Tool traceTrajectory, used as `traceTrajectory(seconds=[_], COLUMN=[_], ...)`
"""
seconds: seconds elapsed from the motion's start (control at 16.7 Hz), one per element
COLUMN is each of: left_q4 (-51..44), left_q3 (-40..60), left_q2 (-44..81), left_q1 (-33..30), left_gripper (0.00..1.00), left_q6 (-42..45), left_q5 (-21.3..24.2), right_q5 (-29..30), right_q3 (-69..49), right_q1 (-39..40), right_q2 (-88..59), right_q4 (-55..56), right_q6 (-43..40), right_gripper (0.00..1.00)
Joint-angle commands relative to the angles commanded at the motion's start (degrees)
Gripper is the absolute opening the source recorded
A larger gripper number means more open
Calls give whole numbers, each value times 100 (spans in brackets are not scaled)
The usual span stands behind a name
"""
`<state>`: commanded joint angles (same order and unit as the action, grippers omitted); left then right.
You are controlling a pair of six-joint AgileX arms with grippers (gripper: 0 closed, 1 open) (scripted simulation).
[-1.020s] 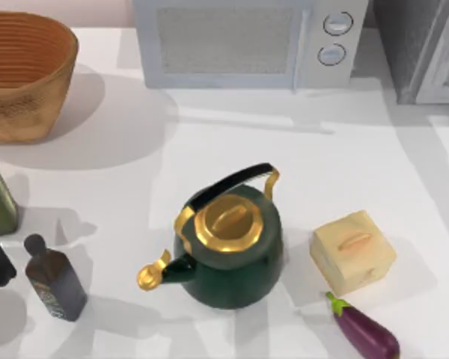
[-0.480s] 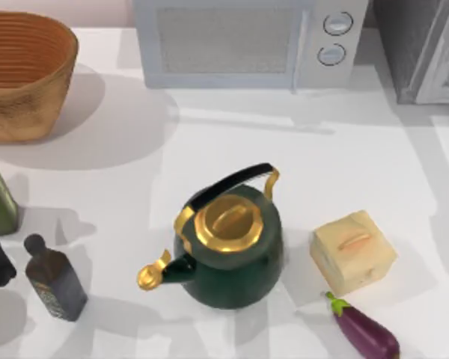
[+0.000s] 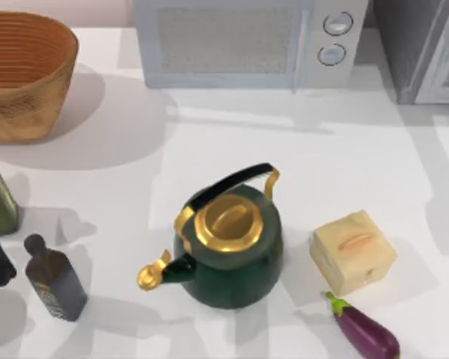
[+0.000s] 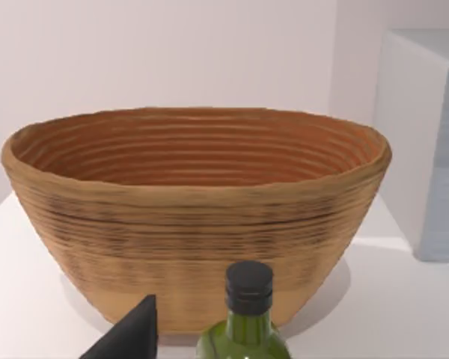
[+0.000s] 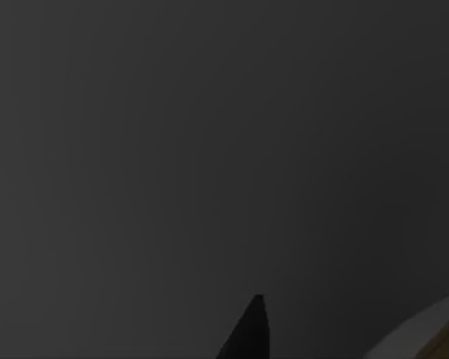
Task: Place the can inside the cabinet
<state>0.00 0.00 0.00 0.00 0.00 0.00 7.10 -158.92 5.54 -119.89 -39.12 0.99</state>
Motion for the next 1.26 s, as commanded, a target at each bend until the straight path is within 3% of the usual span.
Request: traceTrajectory(seconds=[0.12,0.9,1.26], left_q4=[0,0,0], left_q3=[0,0,0], left_q2=[0,0,0], left_q1=[0,0,0], left_gripper=[100,100,100], left_q6=[0,0,0], left_q5=[0,0,0], right_q5=[0,0,0], right_q3=[0,0,0], right_q1=[0,0,0], right_q2=[0,0,0], right_q4=[0,0,0], right_q6=[0,0,0], right_gripper=[0,98,100])
